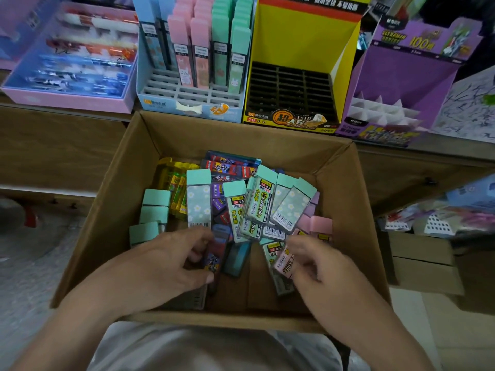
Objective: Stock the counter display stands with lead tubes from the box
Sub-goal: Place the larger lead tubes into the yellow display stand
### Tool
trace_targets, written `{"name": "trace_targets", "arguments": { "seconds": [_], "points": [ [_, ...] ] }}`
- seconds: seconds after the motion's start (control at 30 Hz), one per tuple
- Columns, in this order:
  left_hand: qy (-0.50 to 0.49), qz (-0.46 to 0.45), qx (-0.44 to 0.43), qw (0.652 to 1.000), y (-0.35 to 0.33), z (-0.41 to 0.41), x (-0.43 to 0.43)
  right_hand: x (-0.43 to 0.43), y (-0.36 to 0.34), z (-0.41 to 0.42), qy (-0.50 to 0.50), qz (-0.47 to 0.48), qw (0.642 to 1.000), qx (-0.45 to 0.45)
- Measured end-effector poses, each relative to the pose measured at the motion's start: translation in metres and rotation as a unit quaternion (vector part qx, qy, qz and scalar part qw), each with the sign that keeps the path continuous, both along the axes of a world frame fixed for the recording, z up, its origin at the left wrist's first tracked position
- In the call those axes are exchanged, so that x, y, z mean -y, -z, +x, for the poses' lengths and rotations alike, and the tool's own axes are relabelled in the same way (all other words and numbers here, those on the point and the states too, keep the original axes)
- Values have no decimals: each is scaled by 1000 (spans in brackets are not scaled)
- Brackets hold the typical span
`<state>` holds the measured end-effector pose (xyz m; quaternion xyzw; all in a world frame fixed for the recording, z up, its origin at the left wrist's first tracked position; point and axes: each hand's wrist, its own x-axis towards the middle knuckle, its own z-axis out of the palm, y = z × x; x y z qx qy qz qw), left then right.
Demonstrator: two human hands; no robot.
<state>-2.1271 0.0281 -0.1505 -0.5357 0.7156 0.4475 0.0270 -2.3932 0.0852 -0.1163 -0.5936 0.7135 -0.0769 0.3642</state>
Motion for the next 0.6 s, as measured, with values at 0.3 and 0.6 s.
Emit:
{"name": "trace_targets", "arguments": {
  "seconds": [0.3, 0.6],
  "points": [
    [-41, 0, -37, 998, -13, -22, 5, 7, 8, -2, 35, 34, 997, -67],
    [-25, 107, -94, 990, -21, -79, -3, 10, 1, -11, 40, -3, 999, 2]
  ]
}}
